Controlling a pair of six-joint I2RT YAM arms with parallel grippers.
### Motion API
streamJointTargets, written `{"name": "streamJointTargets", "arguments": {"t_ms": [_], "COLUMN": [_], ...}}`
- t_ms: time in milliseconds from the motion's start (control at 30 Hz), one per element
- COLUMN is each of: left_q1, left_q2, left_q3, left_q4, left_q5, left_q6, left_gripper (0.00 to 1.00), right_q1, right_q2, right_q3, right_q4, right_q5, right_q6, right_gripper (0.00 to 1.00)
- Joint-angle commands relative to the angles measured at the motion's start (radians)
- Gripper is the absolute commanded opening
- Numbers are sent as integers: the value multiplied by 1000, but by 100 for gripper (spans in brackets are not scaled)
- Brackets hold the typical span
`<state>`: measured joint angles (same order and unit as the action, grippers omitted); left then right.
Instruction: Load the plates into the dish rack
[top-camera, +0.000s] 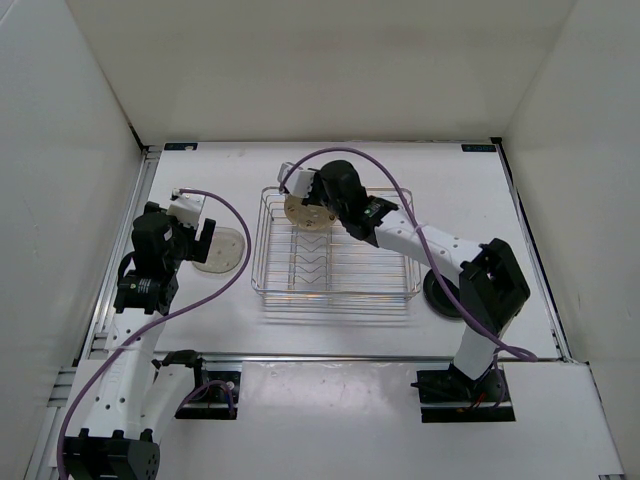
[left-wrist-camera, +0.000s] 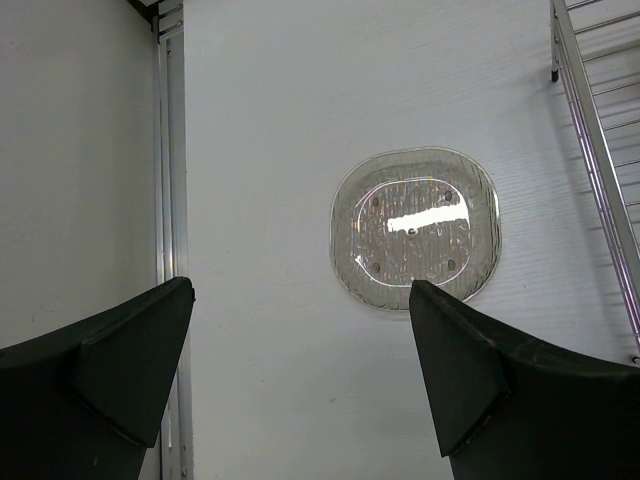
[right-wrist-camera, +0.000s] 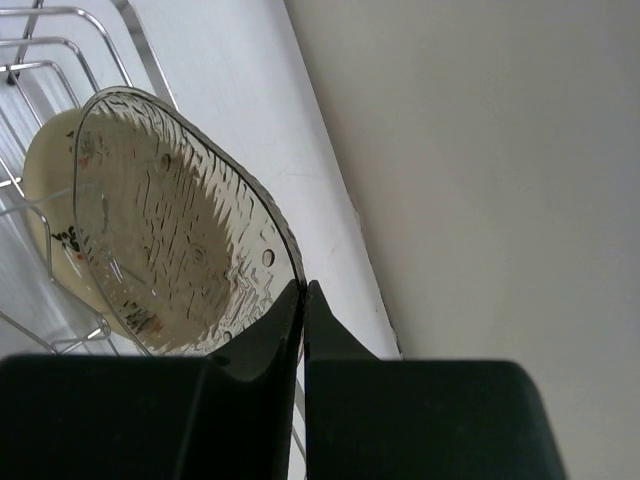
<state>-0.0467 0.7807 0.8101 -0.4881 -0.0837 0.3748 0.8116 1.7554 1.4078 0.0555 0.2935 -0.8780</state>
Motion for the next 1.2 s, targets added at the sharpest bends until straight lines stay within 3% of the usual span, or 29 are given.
{"name": "streamJointTargets", "arguments": {"t_ms": [0, 633, 1167], "left_q1": [7, 7, 16], "left_q2": [-8, -17, -35], "left_q3": [14, 14, 4], "left_q4": [6, 6, 6], "left_q5": [13, 13, 13], "left_q6": [-14, -24, -24], "left_gripper": [100, 100, 100], "right_q1": [-5, 34, 72], "right_q2": [-19, -57, -66], "right_q3": [-4, -64, -66], "right_q4": [98, 75, -69], "right_q5": [16, 16, -4], "right_q6": [-33, -32, 59], "right_gripper": [0, 0, 0]}}
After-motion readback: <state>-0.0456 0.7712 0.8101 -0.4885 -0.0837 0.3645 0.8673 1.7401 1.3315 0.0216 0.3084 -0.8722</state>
